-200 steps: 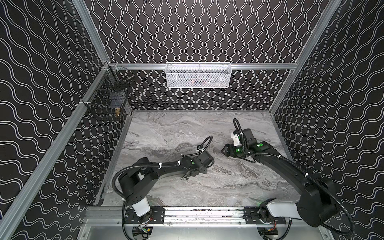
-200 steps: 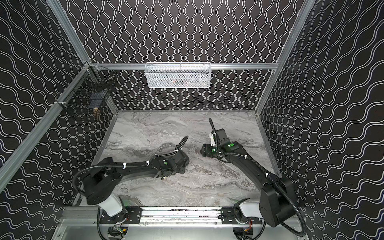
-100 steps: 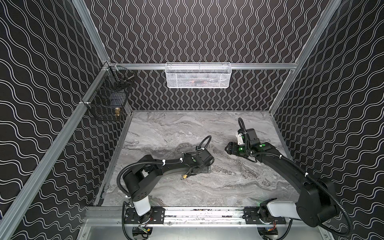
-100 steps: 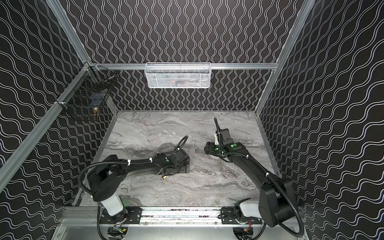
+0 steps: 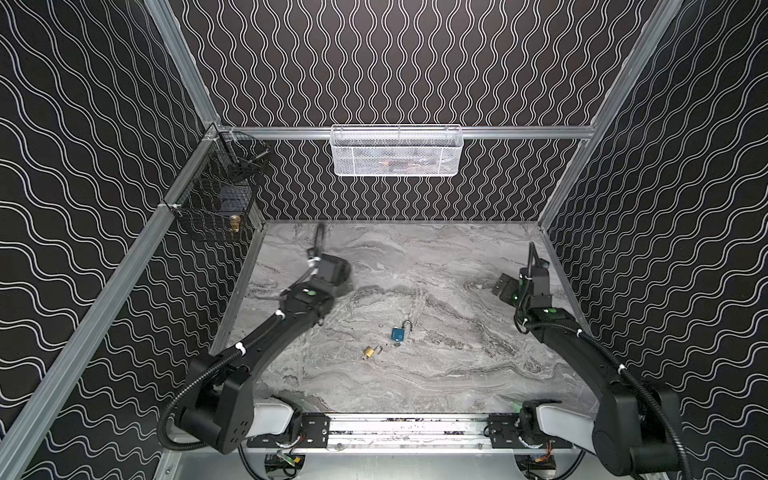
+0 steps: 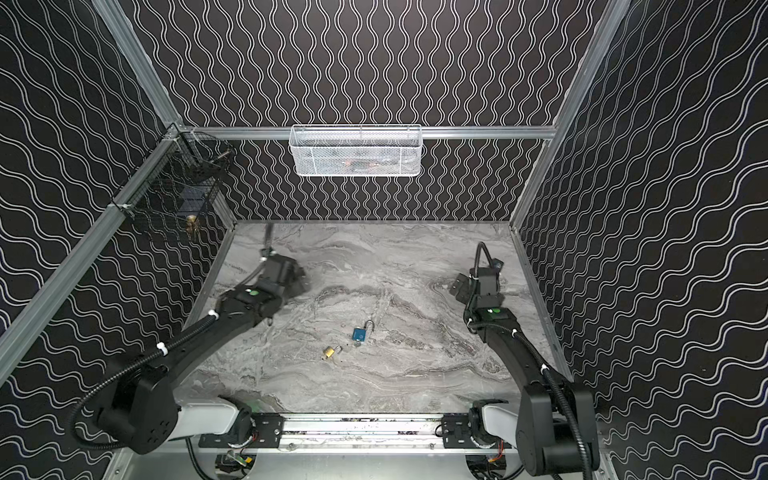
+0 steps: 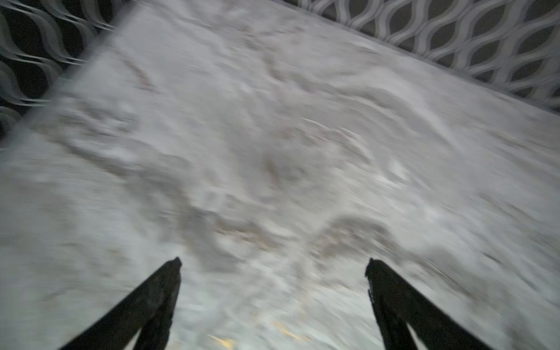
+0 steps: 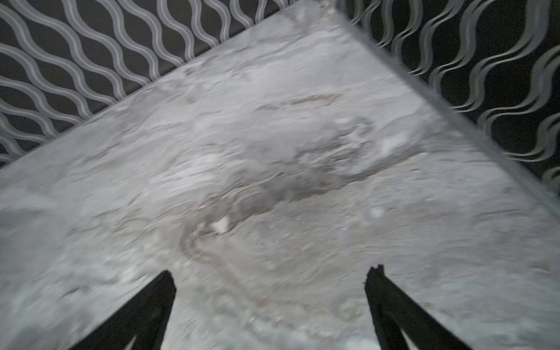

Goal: Unlock with the key

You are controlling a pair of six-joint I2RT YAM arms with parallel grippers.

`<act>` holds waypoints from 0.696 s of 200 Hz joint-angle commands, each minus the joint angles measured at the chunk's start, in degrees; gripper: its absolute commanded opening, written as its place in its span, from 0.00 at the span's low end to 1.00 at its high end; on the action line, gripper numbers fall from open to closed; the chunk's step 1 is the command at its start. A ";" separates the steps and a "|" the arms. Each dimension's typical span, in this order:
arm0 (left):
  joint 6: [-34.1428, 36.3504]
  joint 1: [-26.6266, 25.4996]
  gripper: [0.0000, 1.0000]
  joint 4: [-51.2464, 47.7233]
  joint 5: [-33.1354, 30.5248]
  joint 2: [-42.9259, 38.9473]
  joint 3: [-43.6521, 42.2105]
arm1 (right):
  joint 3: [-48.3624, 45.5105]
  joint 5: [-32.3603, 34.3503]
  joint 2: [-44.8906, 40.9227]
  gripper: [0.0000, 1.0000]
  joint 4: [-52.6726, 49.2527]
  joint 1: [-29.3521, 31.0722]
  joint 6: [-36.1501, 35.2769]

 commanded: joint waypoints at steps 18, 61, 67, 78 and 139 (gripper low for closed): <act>19.57 9.37 0.98 23.25 -5.62 0.29 -12.79 | -10.66 2.87 5.34 0.99 32.89 -2.84 -11.17; 29.47 9.40 0.98 57.40 1.69 6.60 -25.71 | -17.14 -11.48 10.20 0.99 53.77 -3.67 -19.42; 30.34 9.45 0.98 62.78 3.75 7.60 -28.11 | -17.85 -12.00 11.39 0.99 56.62 -4.46 -18.99; 32.36 9.45 0.98 73.41 6.91 10.69 -31.42 | -20.16 -14.87 13.81 0.99 61.68 -5.44 -18.51; 34.43 9.64 0.99 71.16 13.43 16.62 -27.38 | -18.24 -13.91 16.90 0.99 59.91 -5.42 -19.48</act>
